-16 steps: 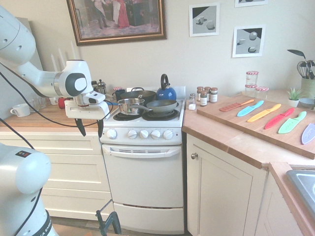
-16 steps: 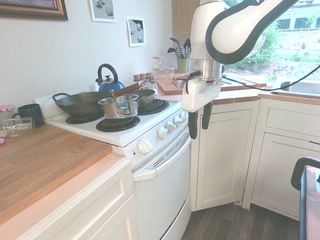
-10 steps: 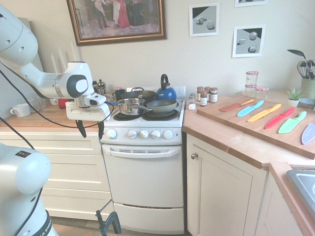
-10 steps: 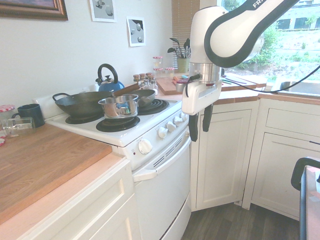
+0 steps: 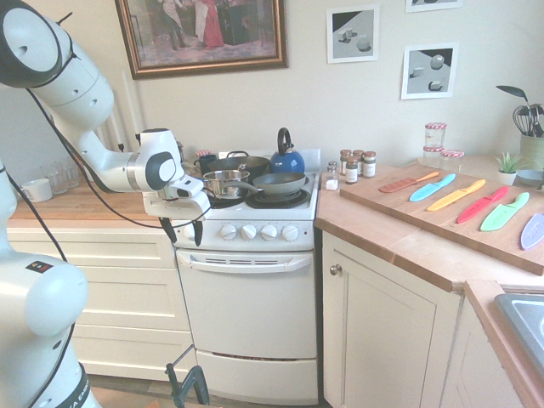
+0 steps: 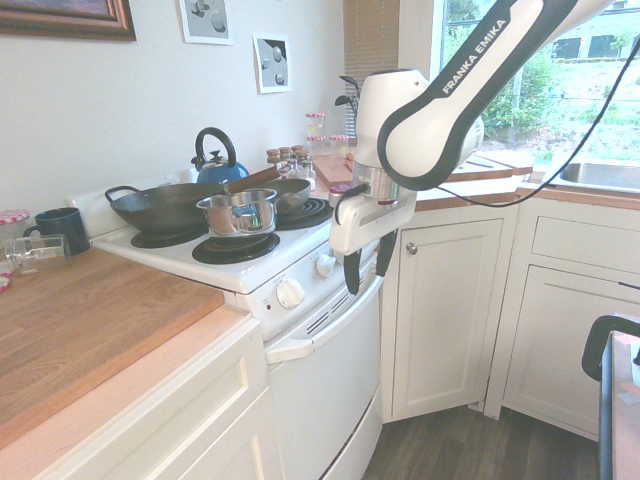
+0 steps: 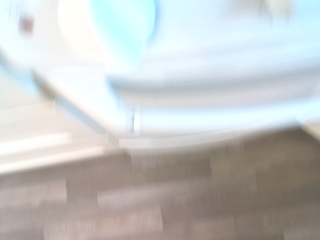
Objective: Open the oven
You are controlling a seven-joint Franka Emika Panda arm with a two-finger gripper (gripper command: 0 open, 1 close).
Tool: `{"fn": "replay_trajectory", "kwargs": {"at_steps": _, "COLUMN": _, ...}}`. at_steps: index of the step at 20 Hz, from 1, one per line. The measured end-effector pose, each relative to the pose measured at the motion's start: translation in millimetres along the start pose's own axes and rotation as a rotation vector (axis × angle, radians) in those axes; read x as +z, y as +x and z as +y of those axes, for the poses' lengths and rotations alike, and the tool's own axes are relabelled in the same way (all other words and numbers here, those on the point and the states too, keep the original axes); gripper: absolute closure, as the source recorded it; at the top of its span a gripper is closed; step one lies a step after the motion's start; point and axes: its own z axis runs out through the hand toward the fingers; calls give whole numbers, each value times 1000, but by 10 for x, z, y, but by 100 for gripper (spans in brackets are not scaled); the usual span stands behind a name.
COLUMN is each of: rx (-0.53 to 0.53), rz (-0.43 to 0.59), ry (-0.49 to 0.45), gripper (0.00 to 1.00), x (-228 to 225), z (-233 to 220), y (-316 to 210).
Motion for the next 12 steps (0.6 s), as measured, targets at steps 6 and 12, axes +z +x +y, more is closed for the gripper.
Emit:
{"fn": "replay_trajectory", "kwargs": {"at_steps": 6, "rx": -46, "rz": -16, "ry": -6, "gripper": 0, "x": 433, "z": -249, "y": 405}}
{"fn": "replay_trajectory", "kwargs": {"at_steps": 12, "rx": 45, "rz": -32, "ry": 2, "gripper": 0, "x": 958, "z": -320, "y": 685}}
